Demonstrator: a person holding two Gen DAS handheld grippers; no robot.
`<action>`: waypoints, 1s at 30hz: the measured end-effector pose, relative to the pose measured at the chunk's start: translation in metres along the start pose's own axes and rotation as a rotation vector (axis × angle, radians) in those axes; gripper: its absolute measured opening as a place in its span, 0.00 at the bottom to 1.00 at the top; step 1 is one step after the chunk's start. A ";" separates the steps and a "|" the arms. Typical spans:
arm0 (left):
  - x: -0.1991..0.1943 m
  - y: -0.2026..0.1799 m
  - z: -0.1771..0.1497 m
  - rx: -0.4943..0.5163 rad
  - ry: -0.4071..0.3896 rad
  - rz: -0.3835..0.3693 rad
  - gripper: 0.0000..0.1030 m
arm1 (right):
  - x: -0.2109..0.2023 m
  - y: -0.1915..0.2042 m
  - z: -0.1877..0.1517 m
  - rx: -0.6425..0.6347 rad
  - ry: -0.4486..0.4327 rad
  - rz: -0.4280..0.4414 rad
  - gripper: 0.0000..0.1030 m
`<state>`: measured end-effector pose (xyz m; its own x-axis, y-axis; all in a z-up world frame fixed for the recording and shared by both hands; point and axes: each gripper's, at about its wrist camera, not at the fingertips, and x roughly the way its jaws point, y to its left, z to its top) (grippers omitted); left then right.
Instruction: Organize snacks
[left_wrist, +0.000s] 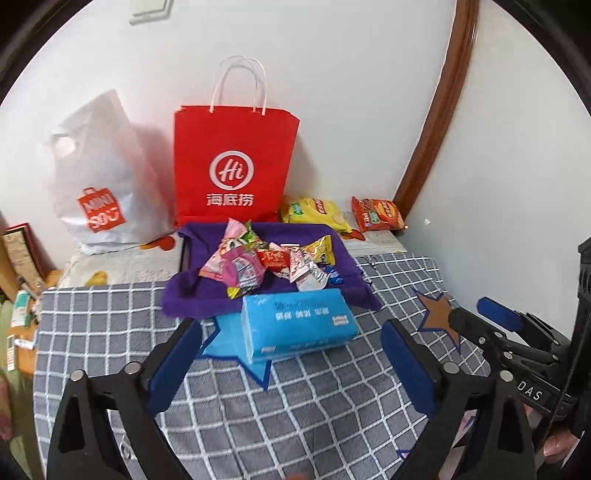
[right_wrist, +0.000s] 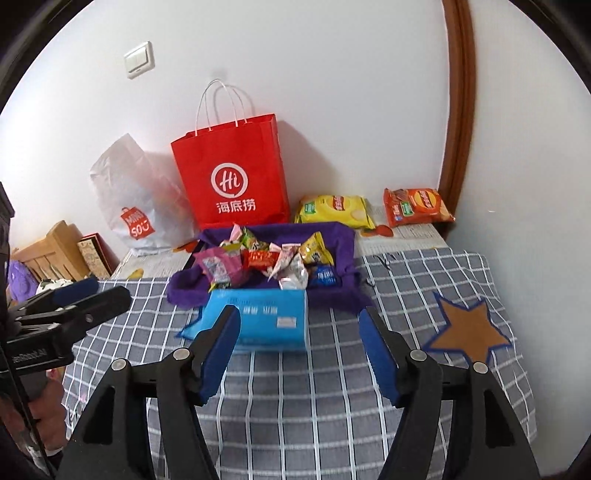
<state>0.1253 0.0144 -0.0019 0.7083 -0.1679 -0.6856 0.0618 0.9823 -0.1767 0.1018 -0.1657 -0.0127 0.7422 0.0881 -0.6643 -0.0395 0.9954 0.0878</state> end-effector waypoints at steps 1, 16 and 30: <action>-0.004 -0.002 -0.004 0.001 -0.006 0.011 0.96 | -0.004 -0.001 -0.004 0.005 0.000 -0.009 0.69; -0.047 -0.032 -0.048 0.013 -0.050 0.082 0.98 | -0.061 -0.012 -0.048 0.005 -0.099 -0.069 0.97; -0.066 -0.045 -0.057 0.036 -0.074 0.107 0.98 | -0.081 -0.014 -0.056 0.015 -0.108 -0.063 0.97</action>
<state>0.0360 -0.0234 0.0112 0.7619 -0.0568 -0.6452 0.0072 0.9968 -0.0793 0.0044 -0.1847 -0.0015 0.8107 0.0200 -0.5851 0.0190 0.9980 0.0604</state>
